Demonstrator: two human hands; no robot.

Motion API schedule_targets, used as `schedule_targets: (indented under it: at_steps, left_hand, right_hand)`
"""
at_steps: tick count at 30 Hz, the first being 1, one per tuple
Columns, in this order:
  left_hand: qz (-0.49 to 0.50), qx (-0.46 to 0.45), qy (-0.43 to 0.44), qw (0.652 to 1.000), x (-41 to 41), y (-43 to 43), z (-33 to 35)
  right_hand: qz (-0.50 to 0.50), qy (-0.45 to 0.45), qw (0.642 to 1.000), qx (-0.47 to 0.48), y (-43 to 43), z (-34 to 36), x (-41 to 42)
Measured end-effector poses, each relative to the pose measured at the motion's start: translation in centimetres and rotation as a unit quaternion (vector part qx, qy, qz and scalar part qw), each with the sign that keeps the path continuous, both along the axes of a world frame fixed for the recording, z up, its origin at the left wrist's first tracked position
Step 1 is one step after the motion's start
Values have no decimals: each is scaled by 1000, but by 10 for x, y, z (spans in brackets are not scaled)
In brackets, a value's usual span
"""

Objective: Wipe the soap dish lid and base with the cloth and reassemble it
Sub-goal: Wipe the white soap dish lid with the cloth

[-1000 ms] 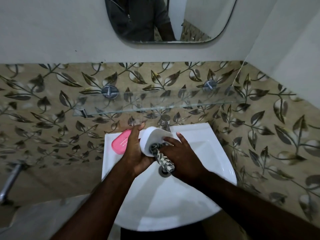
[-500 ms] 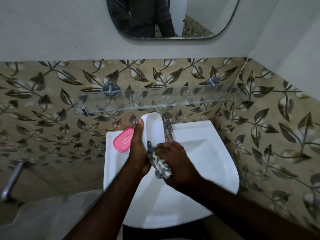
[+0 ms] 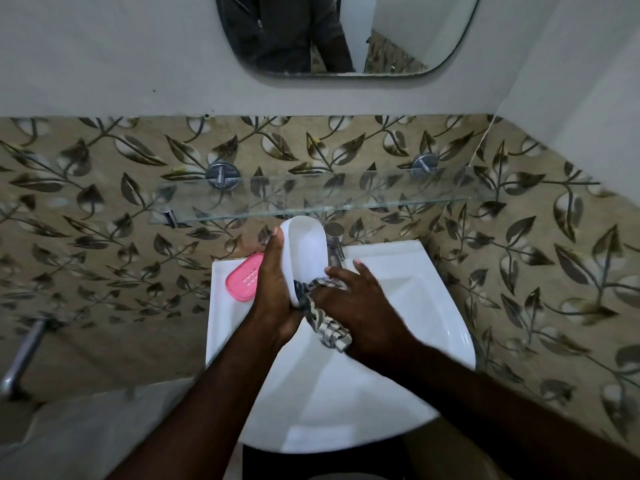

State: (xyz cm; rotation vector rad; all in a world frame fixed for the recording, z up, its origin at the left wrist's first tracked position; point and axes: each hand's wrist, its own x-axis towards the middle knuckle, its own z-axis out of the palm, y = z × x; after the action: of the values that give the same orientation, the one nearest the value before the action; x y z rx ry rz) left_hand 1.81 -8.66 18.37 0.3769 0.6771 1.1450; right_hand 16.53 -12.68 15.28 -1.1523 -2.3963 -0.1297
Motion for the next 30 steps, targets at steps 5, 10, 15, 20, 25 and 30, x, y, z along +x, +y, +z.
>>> schedule_targets:
  at_steps: [5, 10, 15, 20, 25, 30]
  left_hand:
    - [-31, -68, -25, 997, 8, -6, -22]
    - [-39, -50, 14, 998, 15, -16, -27]
    - [-100, -50, -38, 993, 18, -14, -18]
    - [-71, -43, 6, 997, 3, -8, -17]
    - [-85, -62, -25, 994, 8, -10, -14]
    - [-69, -21, -8, 997, 21, -20, -11]
  right_hand:
    - [-6, -104, 988, -111, 6, 32, 17]
    - [-57, 148, 975, -154, 17, 59, 17]
    - [-104, 11, 992, -67, 18, 46, -11]
    - [41, -26, 984, -170, 1, 28, -6]
    - [-41, -28, 999, 12, 13, 27, -5]
    - [-165, -16, 986, 18, 25, 34, -11]
